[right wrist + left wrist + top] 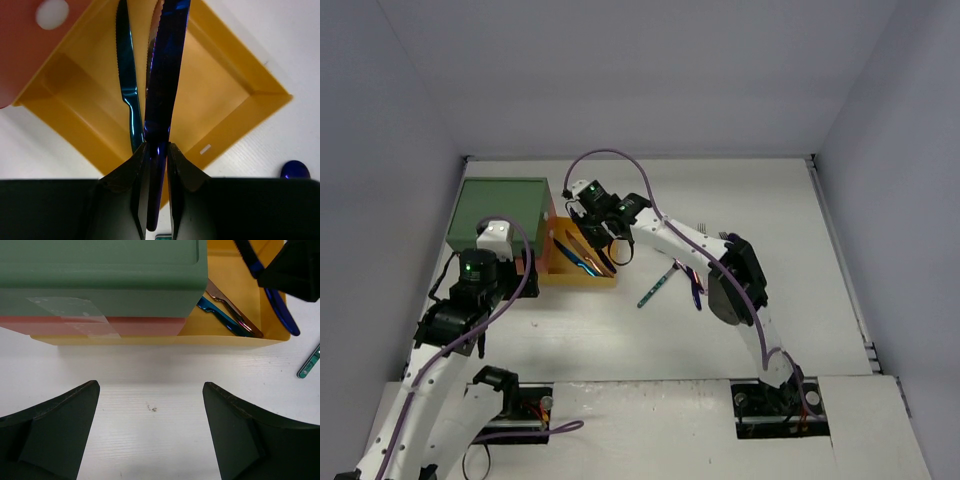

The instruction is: Sort the eating utensils into containers

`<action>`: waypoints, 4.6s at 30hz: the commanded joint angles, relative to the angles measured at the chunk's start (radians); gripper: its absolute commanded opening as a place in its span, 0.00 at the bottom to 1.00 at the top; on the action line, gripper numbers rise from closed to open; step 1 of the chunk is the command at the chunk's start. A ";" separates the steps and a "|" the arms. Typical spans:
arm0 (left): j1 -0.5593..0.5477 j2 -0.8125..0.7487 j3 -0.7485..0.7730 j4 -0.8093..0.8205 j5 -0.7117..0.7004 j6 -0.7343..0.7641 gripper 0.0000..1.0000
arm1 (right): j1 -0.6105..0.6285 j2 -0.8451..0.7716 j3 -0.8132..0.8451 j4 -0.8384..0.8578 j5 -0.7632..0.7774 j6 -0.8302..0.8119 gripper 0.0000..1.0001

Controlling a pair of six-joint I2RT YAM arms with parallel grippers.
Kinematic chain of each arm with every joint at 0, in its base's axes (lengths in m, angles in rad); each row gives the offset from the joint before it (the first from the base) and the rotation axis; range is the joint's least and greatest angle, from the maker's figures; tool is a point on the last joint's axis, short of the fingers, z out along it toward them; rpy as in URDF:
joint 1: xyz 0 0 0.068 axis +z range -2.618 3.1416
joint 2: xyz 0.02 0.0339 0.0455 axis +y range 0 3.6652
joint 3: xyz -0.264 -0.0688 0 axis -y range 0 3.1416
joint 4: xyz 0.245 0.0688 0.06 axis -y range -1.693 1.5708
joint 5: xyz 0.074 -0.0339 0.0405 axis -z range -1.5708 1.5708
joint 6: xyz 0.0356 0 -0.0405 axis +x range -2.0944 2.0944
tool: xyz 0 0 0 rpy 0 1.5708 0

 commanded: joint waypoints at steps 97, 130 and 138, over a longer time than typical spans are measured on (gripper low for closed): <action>-0.005 0.019 0.012 0.048 0.017 -0.014 0.82 | -0.296 -0.381 -1.026 0.256 0.203 0.383 0.23; -0.003 0.027 0.014 0.049 0.021 -0.013 0.82 | -0.004 -0.700 -1.331 0.126 0.121 0.633 0.32; -0.003 0.026 0.014 0.047 0.025 -0.014 0.82 | -0.017 -0.510 -1.157 0.128 0.185 0.570 0.36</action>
